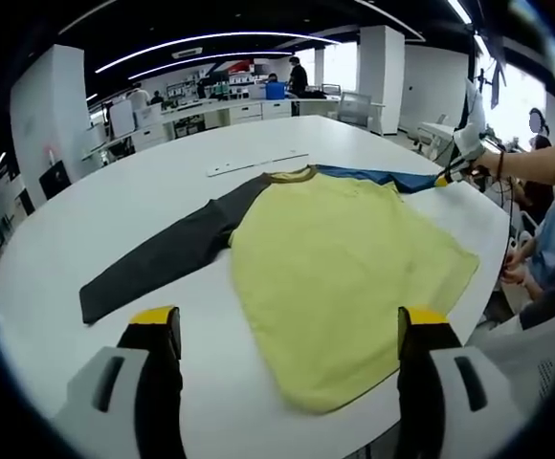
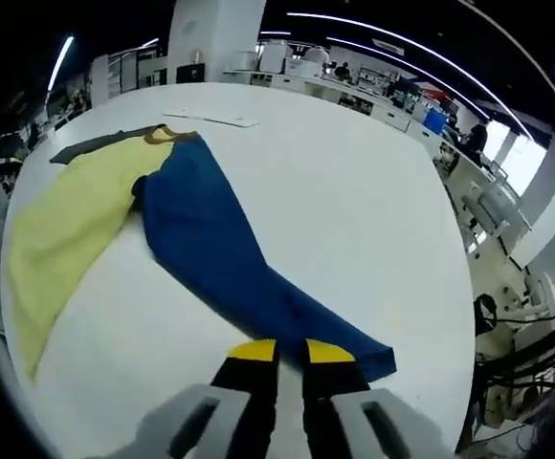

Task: Fold the garment on the visible template until the final outline fits inside the template.

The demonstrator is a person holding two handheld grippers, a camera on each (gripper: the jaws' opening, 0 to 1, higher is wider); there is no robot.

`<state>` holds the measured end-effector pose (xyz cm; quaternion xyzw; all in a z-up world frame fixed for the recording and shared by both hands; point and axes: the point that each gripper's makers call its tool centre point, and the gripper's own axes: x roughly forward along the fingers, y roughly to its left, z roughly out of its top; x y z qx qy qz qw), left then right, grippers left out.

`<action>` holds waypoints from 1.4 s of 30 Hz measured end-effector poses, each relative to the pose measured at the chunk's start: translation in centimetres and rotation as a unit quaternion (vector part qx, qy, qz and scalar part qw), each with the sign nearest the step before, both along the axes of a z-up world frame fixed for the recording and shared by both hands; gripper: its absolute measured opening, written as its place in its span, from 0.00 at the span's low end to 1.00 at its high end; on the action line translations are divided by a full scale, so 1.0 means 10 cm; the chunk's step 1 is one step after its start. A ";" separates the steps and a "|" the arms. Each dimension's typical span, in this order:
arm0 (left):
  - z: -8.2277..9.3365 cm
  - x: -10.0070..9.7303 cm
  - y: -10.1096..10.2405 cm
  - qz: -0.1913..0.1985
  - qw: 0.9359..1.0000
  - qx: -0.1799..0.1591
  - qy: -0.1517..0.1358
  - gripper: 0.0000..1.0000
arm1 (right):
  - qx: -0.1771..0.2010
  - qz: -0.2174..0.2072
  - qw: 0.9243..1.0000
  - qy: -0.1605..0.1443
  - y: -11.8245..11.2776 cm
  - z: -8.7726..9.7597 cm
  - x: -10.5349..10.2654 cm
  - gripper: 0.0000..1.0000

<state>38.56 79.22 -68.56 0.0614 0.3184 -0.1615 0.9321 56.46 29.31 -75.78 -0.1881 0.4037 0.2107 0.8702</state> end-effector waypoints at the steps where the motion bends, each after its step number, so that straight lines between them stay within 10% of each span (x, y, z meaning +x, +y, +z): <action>1: 0.00 0.00 0.00 0.000 1.000 0.000 0.000 0.91 | 0.006 -0.002 1.000 -0.003 0.01 0.03 -0.01 0.00; 17: -0.05 -0.02 -0.03 -0.004 1.000 0.002 0.005 0.90 | 0.068 -0.019 0.997 -0.041 0.16 0.64 0.07 0.00; 42: -0.07 0.00 -0.01 0.007 1.000 0.007 0.011 0.91 | 0.025 -0.108 0.993 -0.026 -0.16 0.05 0.65 0.00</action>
